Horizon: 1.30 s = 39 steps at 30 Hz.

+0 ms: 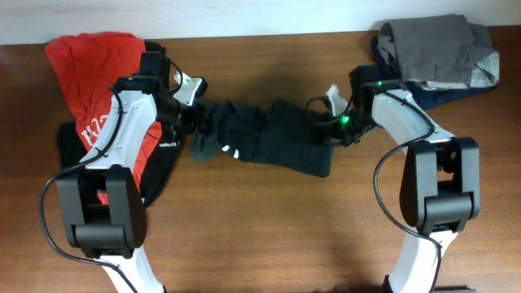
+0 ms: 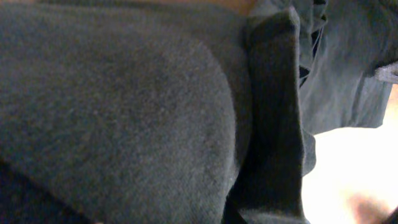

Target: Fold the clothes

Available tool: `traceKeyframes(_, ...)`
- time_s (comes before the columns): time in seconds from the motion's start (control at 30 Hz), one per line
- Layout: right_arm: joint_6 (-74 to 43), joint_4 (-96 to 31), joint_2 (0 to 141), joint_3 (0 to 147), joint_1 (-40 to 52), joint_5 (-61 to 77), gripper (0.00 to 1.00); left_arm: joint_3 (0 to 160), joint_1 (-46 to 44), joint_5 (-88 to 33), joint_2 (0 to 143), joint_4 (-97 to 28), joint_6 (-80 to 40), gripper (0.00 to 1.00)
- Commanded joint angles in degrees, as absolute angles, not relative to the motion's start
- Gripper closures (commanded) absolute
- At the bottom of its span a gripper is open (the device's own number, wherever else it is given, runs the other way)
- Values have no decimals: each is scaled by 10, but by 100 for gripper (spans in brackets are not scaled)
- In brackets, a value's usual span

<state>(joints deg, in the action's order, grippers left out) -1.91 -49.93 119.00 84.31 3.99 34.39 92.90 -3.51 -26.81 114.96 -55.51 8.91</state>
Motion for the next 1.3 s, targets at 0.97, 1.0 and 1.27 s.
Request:
traceKeyframes(0.97,-141,-401,956,808,-49,388,96,1014,-315,-62,1131,-492,86,99)
traceKeyframes(1.0,-141,-401,939,812,-61,390,96,1014,-315,-62,1132,-489,86,99)
traceKeyframes(1.27,-138,-447,828,824,-165,390,96,1014,-333,-97,1158,-443,86,99)
